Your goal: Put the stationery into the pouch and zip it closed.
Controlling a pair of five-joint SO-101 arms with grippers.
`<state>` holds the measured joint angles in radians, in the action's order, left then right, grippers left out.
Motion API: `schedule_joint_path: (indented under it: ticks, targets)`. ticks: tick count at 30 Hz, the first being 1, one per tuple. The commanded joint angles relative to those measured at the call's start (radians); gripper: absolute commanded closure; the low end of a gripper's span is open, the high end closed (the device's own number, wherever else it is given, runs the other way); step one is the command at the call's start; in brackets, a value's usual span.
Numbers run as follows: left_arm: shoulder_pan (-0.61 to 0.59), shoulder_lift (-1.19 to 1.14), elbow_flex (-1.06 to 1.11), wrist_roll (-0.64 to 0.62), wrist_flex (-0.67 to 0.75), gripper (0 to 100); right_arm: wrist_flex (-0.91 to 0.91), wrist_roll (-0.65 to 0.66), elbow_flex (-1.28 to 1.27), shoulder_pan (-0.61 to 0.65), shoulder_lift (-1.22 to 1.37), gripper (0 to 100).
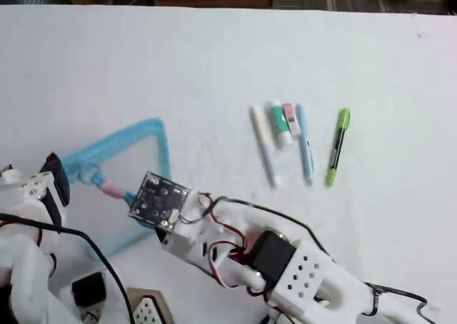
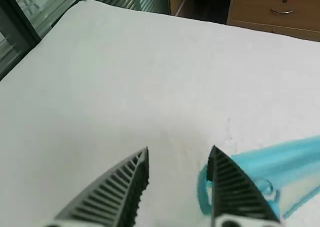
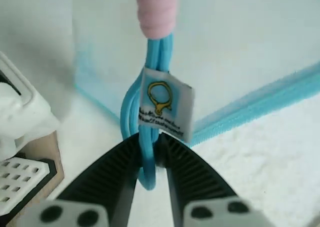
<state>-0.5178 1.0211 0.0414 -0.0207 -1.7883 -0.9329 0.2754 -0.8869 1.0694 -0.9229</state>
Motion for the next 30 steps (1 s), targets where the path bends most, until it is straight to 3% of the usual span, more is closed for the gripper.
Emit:
schedule_joint_path:
  ticks: [1, 14, 22, 30]
  targets:
    - [0.008, 0.001, 0.011, -0.034, -0.002, 78, -0.019, 0.000, -0.012, -0.013, 0.001, 98.2]
    - [-0.008, -0.001, 0.155, -0.063, 0.005, 76, 0.016, -0.002, -0.029, -0.018, 0.102, 98.2]
    - [-0.390, -0.001, 0.164, -0.224, 0.115, 76, 0.130, -0.006, -0.031, -0.088, 0.110, 98.2]
    - [-0.400, -0.001, 0.164, -0.242, 0.100, 76, 0.156, -0.008, -0.031, -0.168, 0.107, 98.2]
